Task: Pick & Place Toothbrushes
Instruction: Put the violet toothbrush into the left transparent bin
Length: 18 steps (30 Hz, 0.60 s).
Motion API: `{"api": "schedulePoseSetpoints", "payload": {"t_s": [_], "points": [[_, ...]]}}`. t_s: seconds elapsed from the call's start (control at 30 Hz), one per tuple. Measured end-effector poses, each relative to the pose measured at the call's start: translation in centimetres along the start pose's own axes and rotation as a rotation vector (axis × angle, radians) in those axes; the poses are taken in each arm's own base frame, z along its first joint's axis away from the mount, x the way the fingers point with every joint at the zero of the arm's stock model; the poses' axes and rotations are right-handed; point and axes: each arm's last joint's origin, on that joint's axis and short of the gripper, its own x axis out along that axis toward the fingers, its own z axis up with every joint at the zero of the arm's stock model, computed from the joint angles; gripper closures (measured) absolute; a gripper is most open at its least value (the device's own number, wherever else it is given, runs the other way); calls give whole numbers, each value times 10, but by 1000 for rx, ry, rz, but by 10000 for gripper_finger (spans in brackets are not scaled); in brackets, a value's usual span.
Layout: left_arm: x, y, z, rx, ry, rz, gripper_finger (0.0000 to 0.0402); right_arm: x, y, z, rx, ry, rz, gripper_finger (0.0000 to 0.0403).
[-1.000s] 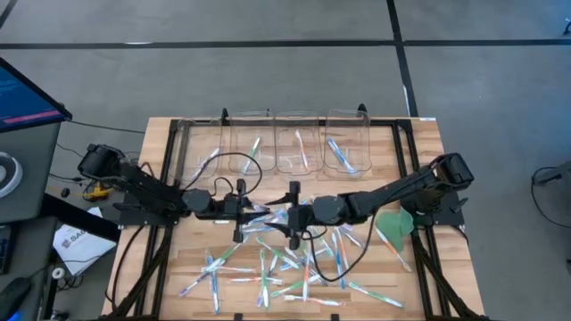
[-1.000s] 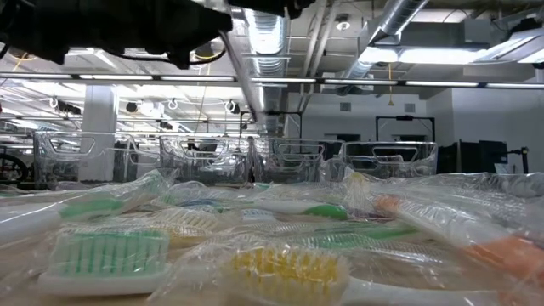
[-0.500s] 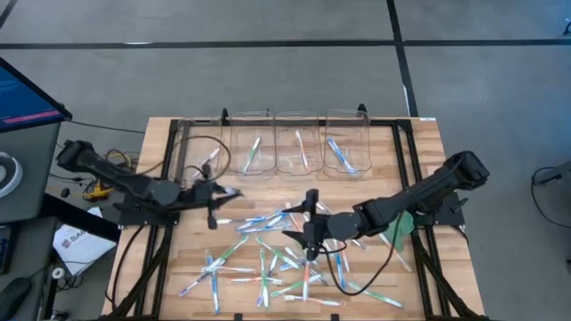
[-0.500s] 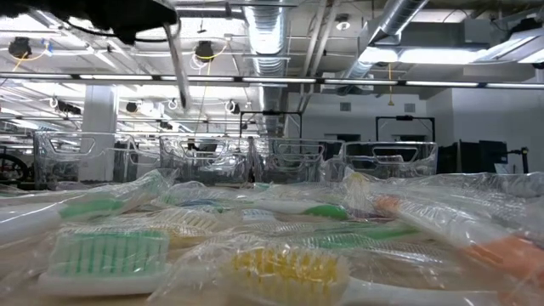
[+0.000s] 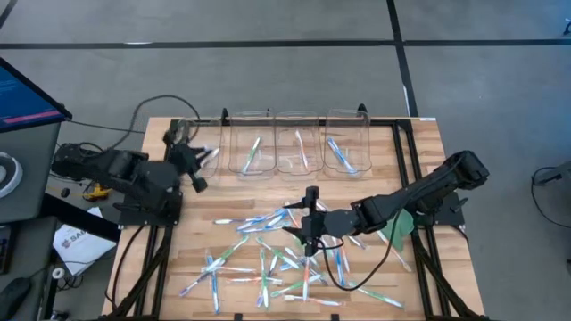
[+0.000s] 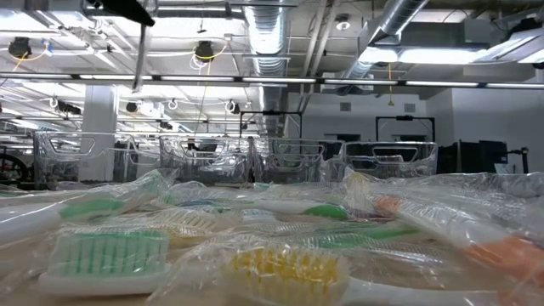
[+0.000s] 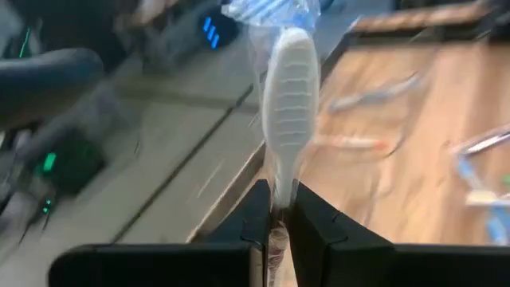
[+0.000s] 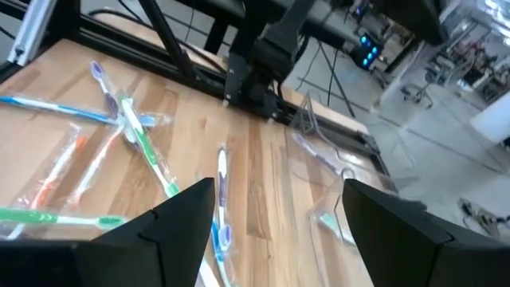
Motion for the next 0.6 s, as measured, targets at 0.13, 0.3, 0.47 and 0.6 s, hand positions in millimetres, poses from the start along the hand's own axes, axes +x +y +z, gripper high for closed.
{"api": "schedulePoseSetpoints", "payload": {"t_s": [0.13, 0.3, 0.47, 0.6], "points": [[4, 20, 1, -88, 192, 13, 384, 2, -3, -2, 15, 15, -5, 133], [19, 39, -4, -135, 385, 84, 382, 2, -3, -2, 15, 15, -4, 133], [43, 55, -9, -125, 533, 140, 382, 2, -3, -2, 15, 15, -4, 133], [65, 64, -14, -142, 648, 142, 381, 2, -3, -2, 15, 15, -4, 133]]}}
